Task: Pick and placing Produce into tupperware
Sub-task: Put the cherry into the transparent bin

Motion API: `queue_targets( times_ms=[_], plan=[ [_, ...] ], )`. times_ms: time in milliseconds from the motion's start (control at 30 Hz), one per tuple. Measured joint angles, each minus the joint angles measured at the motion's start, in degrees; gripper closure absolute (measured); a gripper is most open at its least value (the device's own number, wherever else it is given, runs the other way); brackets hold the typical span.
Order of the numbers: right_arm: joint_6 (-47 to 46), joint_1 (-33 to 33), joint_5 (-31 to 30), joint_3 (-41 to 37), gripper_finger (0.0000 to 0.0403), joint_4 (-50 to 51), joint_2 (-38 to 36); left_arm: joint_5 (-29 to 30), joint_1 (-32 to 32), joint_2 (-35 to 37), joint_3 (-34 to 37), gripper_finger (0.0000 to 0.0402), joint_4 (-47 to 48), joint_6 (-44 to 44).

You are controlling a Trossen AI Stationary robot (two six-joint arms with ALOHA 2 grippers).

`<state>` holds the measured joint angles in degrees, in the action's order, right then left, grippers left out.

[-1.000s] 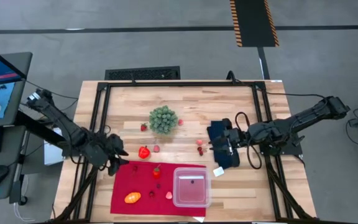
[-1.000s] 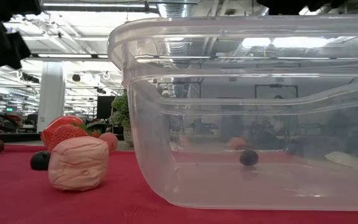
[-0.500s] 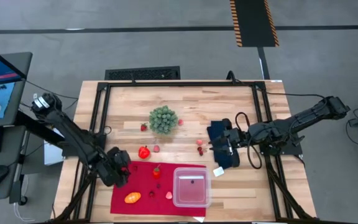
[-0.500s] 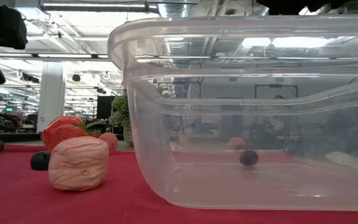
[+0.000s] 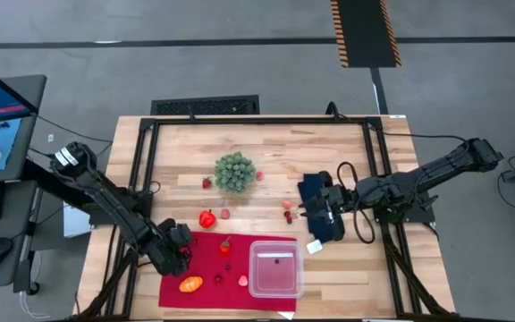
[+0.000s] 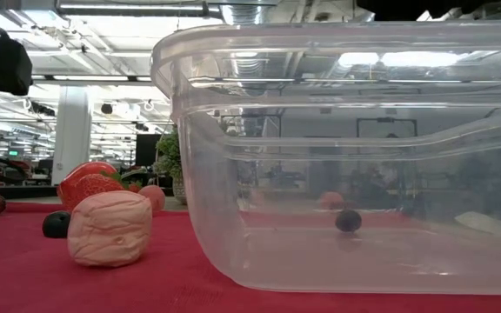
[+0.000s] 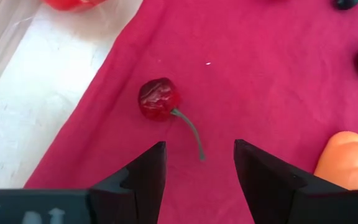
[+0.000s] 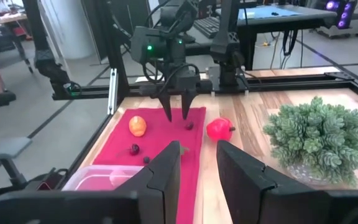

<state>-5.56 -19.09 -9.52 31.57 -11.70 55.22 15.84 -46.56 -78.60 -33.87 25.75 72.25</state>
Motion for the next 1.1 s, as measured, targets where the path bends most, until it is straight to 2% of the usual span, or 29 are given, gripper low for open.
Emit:
queue_targets(
  times_ms=[1100],
  plan=[
    [0.0,0.0,0.0,0.0,0.0273,-0.4,0.0,1.4,0.0,-2.2,0.0,0.0223,0.4,0.9]
  ],
)
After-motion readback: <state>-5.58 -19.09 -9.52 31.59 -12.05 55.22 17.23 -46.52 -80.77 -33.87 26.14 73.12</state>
